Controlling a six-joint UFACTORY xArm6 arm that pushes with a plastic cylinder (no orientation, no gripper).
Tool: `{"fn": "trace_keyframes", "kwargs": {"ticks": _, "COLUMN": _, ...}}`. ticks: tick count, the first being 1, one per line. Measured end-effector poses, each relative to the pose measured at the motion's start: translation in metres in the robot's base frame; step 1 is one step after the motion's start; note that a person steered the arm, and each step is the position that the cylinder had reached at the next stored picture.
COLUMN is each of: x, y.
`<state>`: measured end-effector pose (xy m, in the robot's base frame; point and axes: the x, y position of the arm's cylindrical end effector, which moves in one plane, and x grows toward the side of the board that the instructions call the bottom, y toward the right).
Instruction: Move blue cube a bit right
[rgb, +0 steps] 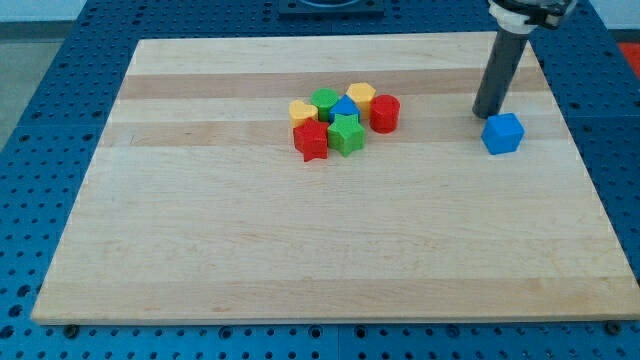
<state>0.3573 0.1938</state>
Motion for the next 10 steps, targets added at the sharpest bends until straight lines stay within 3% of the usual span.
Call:
{"fn": "trace_keyframes", "kwargs": {"ticks": 2, "x": 0.023, "y": -0.064}}
{"fn": "trace_keyframes", "kwargs": {"ticks": 3, "x": 0.035, "y": -0.065}}
{"fn": "trace_keyframes", "kwargs": {"ticks": 7, "x": 0.037, "y": -0.002}}
{"fn": "trace_keyframes", "kwargs": {"ticks": 10, "x": 0.037, "y": -0.001}}
